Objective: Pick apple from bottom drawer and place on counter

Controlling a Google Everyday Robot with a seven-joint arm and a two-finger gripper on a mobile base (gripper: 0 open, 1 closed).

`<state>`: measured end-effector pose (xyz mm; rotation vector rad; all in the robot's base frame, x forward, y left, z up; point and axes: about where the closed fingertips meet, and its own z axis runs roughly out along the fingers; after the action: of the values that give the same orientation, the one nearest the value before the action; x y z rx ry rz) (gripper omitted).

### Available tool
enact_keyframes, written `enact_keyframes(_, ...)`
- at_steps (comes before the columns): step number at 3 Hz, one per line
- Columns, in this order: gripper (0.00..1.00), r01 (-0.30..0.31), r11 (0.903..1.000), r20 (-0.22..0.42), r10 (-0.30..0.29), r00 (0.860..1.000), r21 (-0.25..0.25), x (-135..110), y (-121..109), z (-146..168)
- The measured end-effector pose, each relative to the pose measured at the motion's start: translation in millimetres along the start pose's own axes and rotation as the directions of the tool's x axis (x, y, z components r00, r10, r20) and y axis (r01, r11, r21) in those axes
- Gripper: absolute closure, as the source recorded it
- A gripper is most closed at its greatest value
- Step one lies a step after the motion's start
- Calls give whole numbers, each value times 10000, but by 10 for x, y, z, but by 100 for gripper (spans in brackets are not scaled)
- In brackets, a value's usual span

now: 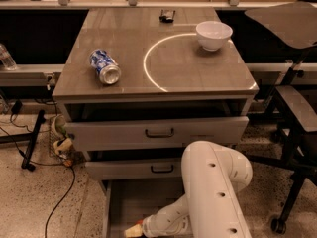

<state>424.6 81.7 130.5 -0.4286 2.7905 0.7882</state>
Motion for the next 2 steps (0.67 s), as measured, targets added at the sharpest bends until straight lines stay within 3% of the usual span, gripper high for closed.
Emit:
enact_keyframes(1, 37, -68, 10000, 122, 68, 9999, 45, 17, 23, 31)
enact_keyframes(2, 69, -120, 9999, 421, 115, 9990, 123, -15, 22, -42)
